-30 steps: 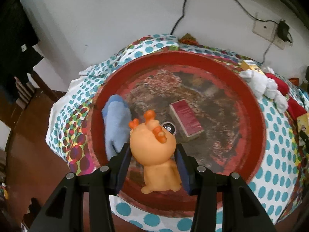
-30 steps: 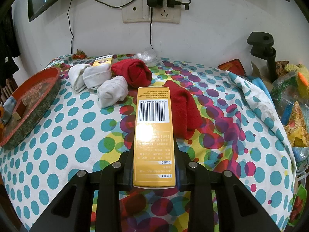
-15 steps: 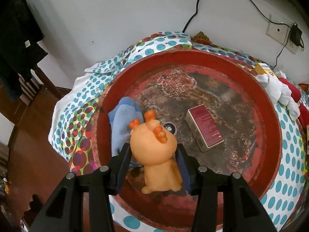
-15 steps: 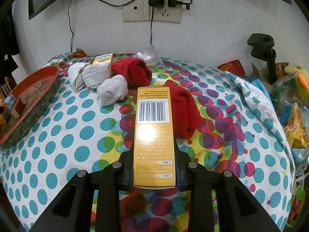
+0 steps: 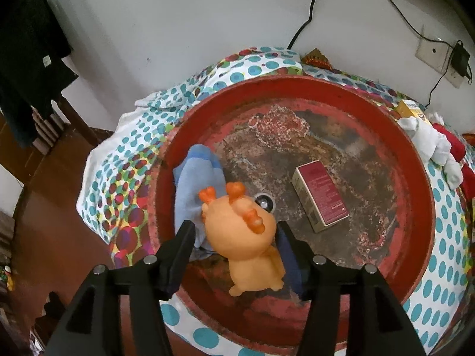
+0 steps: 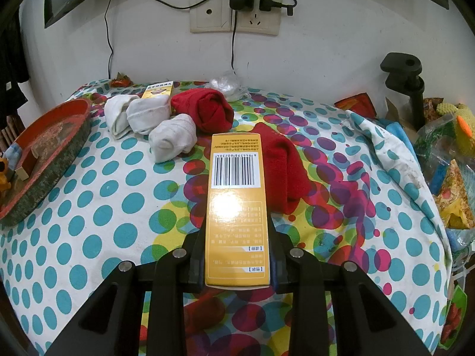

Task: Organize objects
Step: 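Lower the orange toy into the tray and open the left gripper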

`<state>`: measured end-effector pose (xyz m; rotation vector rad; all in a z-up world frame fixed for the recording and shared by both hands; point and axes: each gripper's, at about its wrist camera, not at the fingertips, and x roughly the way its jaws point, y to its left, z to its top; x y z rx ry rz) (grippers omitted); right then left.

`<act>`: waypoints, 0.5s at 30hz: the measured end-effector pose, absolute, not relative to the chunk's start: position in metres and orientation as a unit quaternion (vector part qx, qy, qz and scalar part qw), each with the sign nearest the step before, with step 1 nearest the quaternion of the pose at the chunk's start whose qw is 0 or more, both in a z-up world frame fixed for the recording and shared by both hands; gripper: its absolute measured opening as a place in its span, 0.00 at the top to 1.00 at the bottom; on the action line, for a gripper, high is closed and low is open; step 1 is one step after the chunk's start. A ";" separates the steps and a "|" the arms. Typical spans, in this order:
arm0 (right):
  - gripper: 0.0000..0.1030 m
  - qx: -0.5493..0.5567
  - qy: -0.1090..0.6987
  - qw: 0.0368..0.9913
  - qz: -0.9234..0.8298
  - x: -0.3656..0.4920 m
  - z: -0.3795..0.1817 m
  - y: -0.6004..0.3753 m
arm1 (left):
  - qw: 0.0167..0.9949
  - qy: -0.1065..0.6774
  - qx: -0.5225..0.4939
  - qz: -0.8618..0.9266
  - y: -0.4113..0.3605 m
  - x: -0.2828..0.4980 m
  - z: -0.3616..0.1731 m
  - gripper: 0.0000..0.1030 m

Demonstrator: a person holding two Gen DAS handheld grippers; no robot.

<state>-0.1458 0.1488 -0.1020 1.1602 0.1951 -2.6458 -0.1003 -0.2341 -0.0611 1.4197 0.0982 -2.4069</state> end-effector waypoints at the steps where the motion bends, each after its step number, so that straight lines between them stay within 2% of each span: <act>1: 0.72 0.398 0.067 0.123 -0.907 -0.146 -0.102 0.148 | 0.172 0.030 0.497 -0.850 -0.233 -0.099 -0.059 0.43; 7: 0.72 0.397 0.070 0.121 -0.907 -0.146 -0.102 0.150 | 0.169 0.001 0.488 -0.856 -0.225 -0.093 -0.050 0.40; 15: 0.72 0.397 0.078 0.117 -0.907 -0.145 -0.102 0.154 | 0.154 0.007 0.470 -0.869 -0.223 -0.079 -0.038 0.39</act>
